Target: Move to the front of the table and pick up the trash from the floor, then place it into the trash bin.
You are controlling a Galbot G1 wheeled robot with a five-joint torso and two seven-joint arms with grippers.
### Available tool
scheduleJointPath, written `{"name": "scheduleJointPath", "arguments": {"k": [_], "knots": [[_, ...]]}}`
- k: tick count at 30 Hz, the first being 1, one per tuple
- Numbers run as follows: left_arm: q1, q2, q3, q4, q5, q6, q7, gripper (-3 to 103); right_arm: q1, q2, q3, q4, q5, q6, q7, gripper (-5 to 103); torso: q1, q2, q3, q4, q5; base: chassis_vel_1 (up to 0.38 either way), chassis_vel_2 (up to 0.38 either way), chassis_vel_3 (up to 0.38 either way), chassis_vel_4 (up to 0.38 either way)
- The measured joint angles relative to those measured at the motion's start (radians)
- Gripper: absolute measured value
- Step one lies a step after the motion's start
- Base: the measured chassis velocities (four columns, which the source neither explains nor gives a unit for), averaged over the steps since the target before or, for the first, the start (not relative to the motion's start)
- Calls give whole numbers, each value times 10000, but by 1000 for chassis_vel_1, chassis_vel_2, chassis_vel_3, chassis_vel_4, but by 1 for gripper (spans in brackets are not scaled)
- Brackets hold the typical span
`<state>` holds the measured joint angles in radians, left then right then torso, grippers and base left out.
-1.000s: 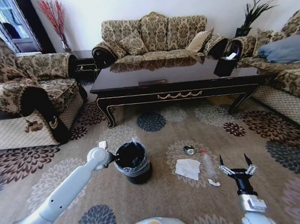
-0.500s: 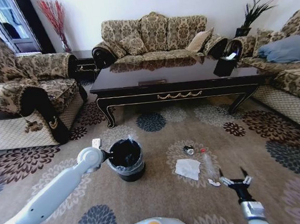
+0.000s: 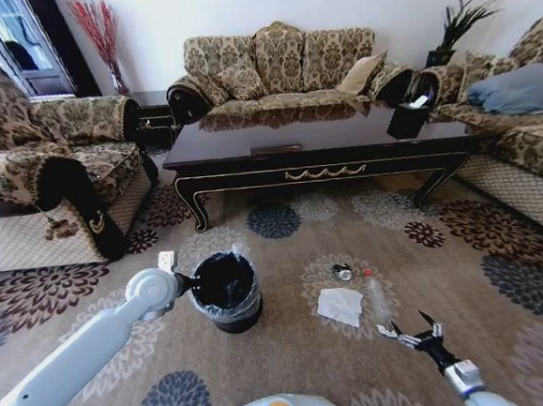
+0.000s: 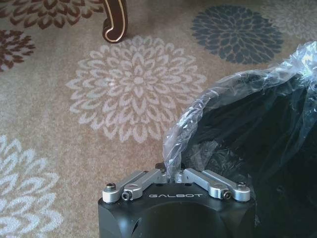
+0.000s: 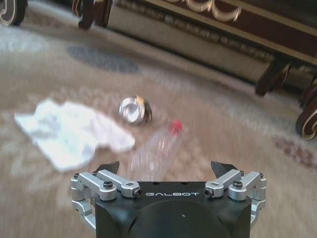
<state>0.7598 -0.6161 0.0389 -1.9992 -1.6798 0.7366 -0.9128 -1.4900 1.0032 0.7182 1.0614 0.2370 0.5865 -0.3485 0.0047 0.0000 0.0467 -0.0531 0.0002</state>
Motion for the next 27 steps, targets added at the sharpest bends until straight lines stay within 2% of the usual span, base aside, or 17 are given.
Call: {"name": "scheduleJointPath", "arguments": {"k": [8, 25, 26, 27], "knots": [[17, -7, 63, -40, -23, -6, -10, 2, 835, -44, -539, -1509, -236, 359, -570, 100, 0, 1, 0, 1, -2, 0, 0, 0, 0], [-561, -78, 1090, -154, -198, -13, -184, 2, 2663, 456, -1405, -3545, -264, 429, -518, 101, 0, 0, 1, 0, -4, 0, 0, 0, 0], [-588, -89, 1111, -179, -229, -14, -199, 2, 2825, 482, -1406, -3677, -267, 429, -521, 97, 0, 0, 1, 0, -2, 0, 0, 0, 0], [-588, -89, 1111, -179, -229, -14, -199, 2, 2825, 482, -1406, -3677, -267, 429, -521, 97, 0, 0, 1, 0, -2, 0, 0, 0, 0]]}}
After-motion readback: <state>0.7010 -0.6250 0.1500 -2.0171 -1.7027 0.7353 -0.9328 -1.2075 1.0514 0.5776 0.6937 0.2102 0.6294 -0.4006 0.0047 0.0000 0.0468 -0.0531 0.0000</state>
